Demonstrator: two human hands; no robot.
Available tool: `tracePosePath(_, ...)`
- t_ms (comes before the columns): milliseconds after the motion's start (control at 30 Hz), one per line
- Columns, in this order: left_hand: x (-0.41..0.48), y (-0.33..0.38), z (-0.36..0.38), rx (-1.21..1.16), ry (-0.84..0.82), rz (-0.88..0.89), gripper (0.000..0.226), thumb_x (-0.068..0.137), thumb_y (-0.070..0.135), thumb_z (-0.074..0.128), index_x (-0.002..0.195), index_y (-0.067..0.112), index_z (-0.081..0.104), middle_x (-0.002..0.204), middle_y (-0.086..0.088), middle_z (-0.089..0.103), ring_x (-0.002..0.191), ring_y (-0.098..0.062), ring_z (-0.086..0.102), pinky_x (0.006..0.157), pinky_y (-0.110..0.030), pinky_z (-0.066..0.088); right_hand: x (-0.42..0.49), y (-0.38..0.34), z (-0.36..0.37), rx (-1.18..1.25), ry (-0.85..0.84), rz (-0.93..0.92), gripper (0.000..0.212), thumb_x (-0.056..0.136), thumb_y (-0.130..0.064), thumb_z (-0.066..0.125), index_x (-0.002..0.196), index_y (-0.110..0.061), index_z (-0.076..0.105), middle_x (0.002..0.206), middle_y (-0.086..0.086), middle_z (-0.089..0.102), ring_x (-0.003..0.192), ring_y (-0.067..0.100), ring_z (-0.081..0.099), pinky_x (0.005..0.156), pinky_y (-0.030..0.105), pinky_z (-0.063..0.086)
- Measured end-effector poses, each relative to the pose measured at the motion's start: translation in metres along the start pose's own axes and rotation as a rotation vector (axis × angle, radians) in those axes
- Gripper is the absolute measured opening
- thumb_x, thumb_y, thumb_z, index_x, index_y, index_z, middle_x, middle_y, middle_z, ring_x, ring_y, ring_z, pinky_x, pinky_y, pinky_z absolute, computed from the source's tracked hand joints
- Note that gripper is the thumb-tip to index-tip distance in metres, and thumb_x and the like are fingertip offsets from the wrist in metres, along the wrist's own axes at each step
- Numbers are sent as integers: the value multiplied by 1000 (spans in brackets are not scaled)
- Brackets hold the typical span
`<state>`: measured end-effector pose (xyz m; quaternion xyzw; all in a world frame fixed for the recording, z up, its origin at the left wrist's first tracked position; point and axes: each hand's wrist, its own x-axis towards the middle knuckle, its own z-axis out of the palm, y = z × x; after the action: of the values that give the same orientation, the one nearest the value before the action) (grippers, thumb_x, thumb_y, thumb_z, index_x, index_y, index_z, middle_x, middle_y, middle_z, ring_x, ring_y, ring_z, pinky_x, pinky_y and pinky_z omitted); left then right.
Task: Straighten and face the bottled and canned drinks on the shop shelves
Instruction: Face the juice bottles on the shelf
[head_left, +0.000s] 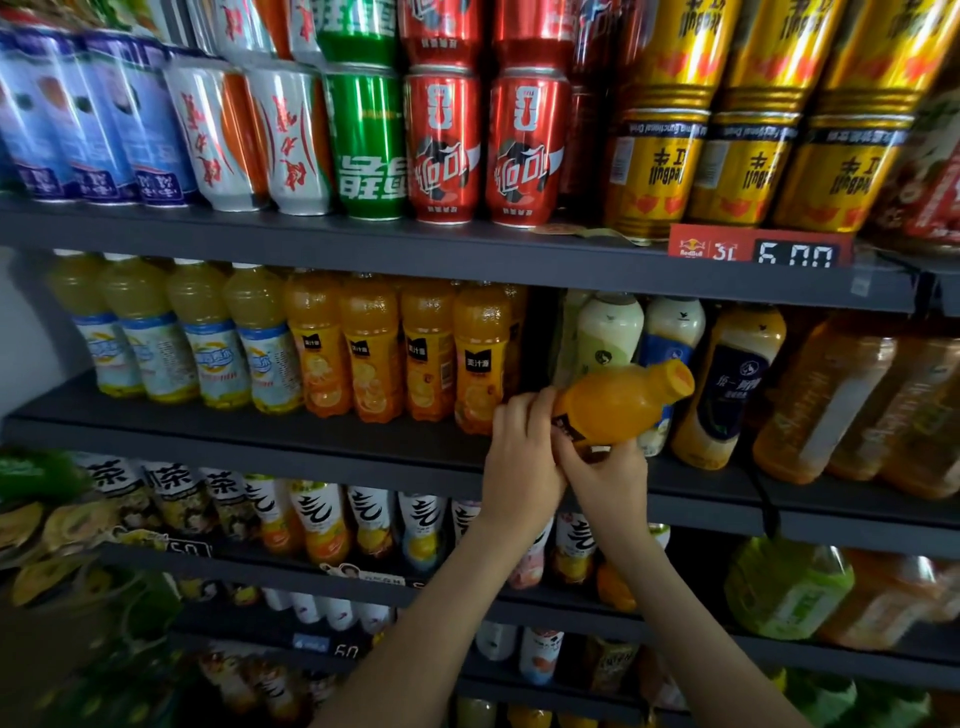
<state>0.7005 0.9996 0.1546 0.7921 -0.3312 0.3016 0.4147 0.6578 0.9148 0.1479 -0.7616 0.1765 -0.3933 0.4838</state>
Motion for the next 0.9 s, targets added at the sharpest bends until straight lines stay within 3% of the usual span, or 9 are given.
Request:
tracePosePath(167, 5, -16, -10, -81, -129, -101, 60, 80, 14, 71, 132, 9, 42, 123, -16, 48, 118, -29, 40, 93, -38, 40, 10, -19, 3, -31, -55, -47, 46, 74, -35, 78, 106, -15, 52, 86, -5, 62, 77, 1, 58, 61, 9, 44)
tracePosePath(333, 14, -25, -4, -6, -120, -203, 53, 82, 25, 70, 126, 3, 51, 115, -18, 54, 109, -34, 50, 93, -47, 44, 22, -28, 13, -46, -52, -91, 62, 77, -29, 77, 127, -13, 43, 107, -1, 61, 94, 9, 60, 74, 13, 48)
tracePosePath(567, 23, -21, 9, -4, -82, -359, 64, 83, 31, 68, 134, 3, 42, 127, -19, 43, 121, -36, 40, 97, -41, 39, 18, -14, 9, -222, -66, -178, 33, 88, -14, 64, 118, -10, 50, 107, 2, 60, 93, 12, 58, 81, 27, 51)
tracePosePath(733, 30, -9, 19, 37, -66, -434, 66, 82, 35, 70, 129, 1, 40, 126, -19, 42, 115, -34, 44, 88, -35, 42, 13, -1, -10, -291, -35, -144, 25, 88, -9, 61, 112, -6, 53, 105, 6, 62, 93, 16, 60, 75, 25, 48)
tracePosePath(833, 32, 0, 27, 11, -21, -482, 68, 81, 31, 72, 131, 1, 37, 129, -19, 39, 118, -33, 41, 92, -36, 41, 13, 6, -28, -308, -2, -137, 26, 87, -7, 61, 112, -6, 55, 103, 5, 61, 92, 17, 59, 77, 32, 51)
tracePosePath(900, 26, 9, 33, -4, 42, -494, 76, 78, 29, 75, 134, 0, 33, 130, -21, 36, 119, -35, 37, 96, -41, 39, 15, 12, -45, -318, 53, -118, 28, 88, -9, 61, 115, -6, 54, 105, 5, 60, 94, 18, 58, 76, 27, 48)
